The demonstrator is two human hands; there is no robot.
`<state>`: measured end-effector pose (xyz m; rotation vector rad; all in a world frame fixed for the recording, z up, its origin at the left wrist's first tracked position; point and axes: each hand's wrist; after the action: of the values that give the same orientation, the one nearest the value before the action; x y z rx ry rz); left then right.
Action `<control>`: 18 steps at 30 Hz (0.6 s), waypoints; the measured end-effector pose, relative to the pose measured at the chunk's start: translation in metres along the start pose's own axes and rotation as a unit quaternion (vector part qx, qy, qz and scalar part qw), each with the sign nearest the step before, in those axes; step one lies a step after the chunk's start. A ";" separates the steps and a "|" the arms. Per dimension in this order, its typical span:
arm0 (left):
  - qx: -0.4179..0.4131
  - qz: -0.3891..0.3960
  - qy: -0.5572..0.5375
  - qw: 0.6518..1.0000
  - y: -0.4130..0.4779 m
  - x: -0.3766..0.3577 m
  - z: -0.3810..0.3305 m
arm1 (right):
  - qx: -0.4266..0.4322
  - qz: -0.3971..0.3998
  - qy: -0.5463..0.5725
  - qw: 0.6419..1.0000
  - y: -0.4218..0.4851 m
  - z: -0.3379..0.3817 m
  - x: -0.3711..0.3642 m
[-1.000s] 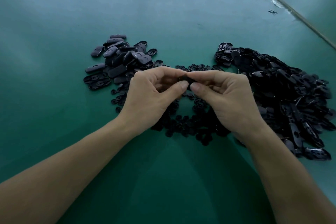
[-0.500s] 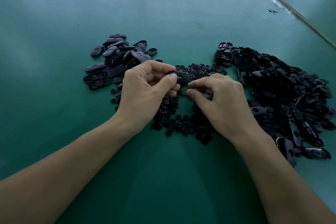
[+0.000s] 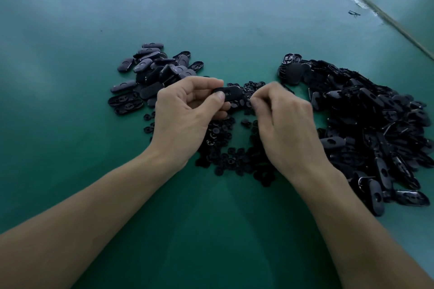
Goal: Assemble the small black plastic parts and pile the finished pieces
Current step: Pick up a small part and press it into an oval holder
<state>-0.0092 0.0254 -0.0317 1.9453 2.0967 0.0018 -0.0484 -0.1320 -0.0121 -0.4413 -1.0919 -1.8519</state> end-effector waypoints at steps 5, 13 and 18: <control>-0.006 0.010 0.017 1.000 -0.002 0.000 0.000 | -0.055 -0.042 0.099 0.993 0.000 -0.001 0.008; -0.009 0.026 0.042 0.999 -0.002 0.000 0.001 | -0.059 -0.038 0.155 0.985 0.000 -0.003 0.013; -0.013 0.035 0.051 0.998 -0.003 0.000 0.001 | -0.061 -0.030 0.173 0.983 -0.001 -0.001 0.011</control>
<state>-0.0117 0.0249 -0.0331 2.0422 2.0777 0.1452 -0.0546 -0.1380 -0.0060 -0.1469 -0.7654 -1.9658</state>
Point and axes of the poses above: each hand's wrist, its own y-axis towards the middle knuckle, its own x-axis out of the back of the hand, z = x × y, and after that the axes turned 10 degrees about -z, right-handed
